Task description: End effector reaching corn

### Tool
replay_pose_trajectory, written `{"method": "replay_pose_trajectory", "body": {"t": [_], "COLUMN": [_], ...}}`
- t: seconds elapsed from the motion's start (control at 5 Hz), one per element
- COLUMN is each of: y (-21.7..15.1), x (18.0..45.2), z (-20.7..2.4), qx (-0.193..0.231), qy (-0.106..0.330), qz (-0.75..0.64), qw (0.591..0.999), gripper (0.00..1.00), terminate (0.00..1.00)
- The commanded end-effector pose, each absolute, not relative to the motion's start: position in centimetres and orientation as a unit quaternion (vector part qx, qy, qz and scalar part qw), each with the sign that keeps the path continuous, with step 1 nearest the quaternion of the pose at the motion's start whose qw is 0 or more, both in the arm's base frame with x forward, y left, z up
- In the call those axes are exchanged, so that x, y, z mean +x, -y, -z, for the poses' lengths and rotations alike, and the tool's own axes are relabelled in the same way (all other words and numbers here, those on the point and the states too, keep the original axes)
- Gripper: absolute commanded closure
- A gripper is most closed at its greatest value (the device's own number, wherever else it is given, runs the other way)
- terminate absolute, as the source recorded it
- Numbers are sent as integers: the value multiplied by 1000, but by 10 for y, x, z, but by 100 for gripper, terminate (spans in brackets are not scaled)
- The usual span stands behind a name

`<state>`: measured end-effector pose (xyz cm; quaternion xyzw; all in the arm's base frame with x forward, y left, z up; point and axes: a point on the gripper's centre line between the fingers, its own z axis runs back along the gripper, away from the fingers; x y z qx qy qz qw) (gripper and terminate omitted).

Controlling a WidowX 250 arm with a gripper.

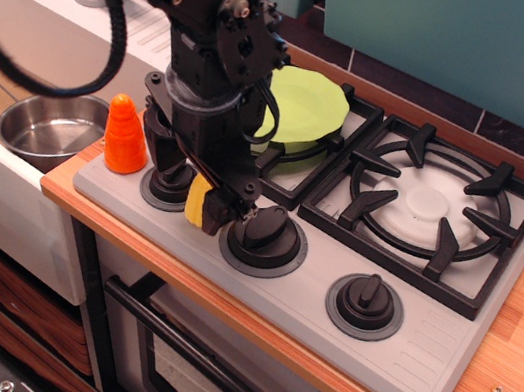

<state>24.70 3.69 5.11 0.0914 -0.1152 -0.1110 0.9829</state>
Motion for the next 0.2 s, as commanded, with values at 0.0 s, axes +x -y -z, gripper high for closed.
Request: {"method": "replay_pose_trajectory", "body": {"t": [0.0], "y": [-62], "x": [292], "z": [-46], "qx": [74], "qy": [151], "qz": [148], "qw": [975], "gripper": [0], "terminate": [100]}}
